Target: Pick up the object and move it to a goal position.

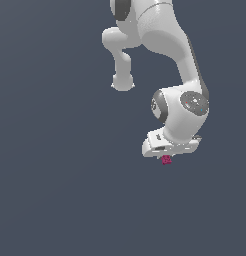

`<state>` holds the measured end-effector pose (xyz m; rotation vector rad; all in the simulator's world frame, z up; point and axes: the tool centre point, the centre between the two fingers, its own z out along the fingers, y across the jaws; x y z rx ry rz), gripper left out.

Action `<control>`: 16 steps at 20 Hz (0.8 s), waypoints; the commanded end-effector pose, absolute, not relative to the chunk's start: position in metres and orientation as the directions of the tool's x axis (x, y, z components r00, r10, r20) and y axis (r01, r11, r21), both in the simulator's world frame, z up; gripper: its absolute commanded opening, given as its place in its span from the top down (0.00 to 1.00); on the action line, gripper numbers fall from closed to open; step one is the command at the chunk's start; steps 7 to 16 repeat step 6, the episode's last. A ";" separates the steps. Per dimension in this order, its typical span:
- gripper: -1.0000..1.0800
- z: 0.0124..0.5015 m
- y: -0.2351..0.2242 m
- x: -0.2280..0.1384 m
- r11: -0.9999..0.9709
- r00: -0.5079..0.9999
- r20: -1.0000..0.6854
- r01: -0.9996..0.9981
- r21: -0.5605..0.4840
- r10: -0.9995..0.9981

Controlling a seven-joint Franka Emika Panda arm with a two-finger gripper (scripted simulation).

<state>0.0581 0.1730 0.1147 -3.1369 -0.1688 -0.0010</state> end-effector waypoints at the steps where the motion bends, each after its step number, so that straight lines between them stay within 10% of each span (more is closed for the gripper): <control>1: 1.00 0.121 0.183 0.059 -0.994 0.994 0.000 0.105 0.001 0.105; 16: 1.00 0.123 0.188 0.061 -0.995 0.995 0.000 0.105 0.000 0.105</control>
